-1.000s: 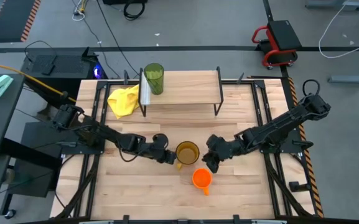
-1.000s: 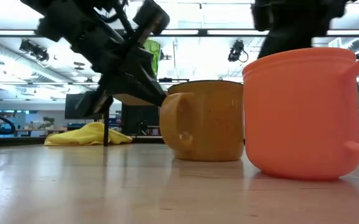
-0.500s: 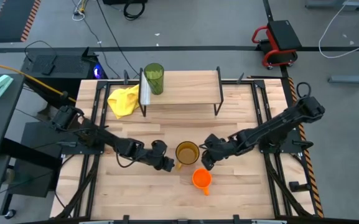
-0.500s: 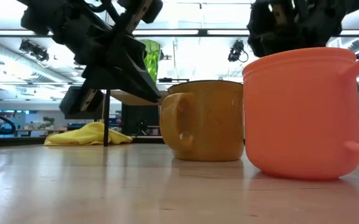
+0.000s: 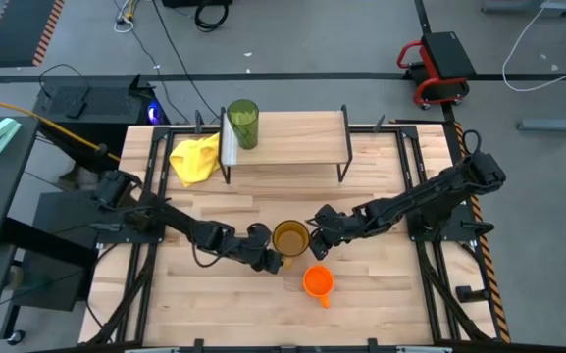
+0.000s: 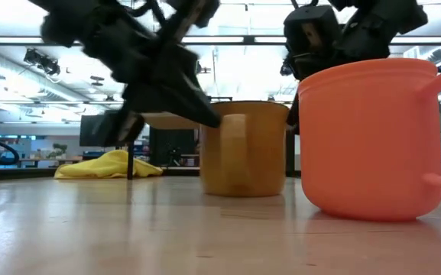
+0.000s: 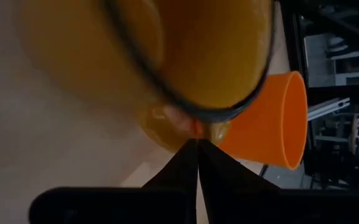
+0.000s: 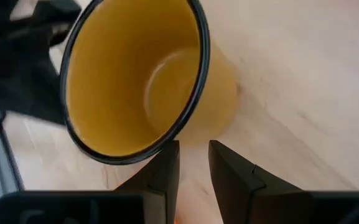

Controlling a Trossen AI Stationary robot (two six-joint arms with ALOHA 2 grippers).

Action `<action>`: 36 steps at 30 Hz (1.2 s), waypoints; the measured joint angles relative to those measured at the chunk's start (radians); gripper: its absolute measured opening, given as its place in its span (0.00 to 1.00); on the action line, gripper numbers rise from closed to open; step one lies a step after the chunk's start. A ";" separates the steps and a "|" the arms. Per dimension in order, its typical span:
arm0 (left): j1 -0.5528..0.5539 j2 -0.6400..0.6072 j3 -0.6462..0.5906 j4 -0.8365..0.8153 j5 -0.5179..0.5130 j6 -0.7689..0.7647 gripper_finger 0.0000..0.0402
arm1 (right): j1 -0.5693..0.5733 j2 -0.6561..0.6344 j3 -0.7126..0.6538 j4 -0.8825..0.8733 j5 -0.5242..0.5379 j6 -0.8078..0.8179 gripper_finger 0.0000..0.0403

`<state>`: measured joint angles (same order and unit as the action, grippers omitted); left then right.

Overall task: Stack small to large cups/mugs on shelf
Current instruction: Put the yellow mug on the shelf

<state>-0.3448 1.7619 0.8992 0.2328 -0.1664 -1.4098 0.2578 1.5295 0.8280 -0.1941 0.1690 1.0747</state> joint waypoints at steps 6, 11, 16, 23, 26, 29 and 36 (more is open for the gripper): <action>0.024 0.076 0.092 0.003 0.037 0.045 0.04 | -0.038 0.000 0.000 0.001 -0.008 -0.021 0.23; 0.022 0.088 0.121 0.001 0.039 0.087 0.02 | -0.027 0.000 0.000 -0.019 -0.022 -0.023 0.23; 0.020 0.074 0.124 -0.054 0.040 0.086 0.05 | -0.011 -0.008 0.000 -0.033 -0.022 -0.023 0.23; -0.003 0.068 0.122 -0.169 0.056 0.033 0.08 | 0.005 -0.076 0.000 -0.041 -0.020 -0.025 0.23; 0.000 0.068 0.122 -0.163 0.039 0.029 0.07 | 0.009 -0.083 0.000 -0.040 -0.022 -0.033 0.23; 0.025 0.068 0.122 -0.166 0.021 0.031 0.05 | 0.007 -0.080 0.000 -0.043 -0.029 -0.051 0.23; 0.082 0.068 0.122 -0.165 0.025 0.061 0.03 | -0.009 -0.078 0.000 -0.044 -0.036 -0.059 0.23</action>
<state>-0.2627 1.8301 1.0214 0.0681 -0.1415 -1.3491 0.2487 1.4513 0.8276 -0.2386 0.1331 1.0158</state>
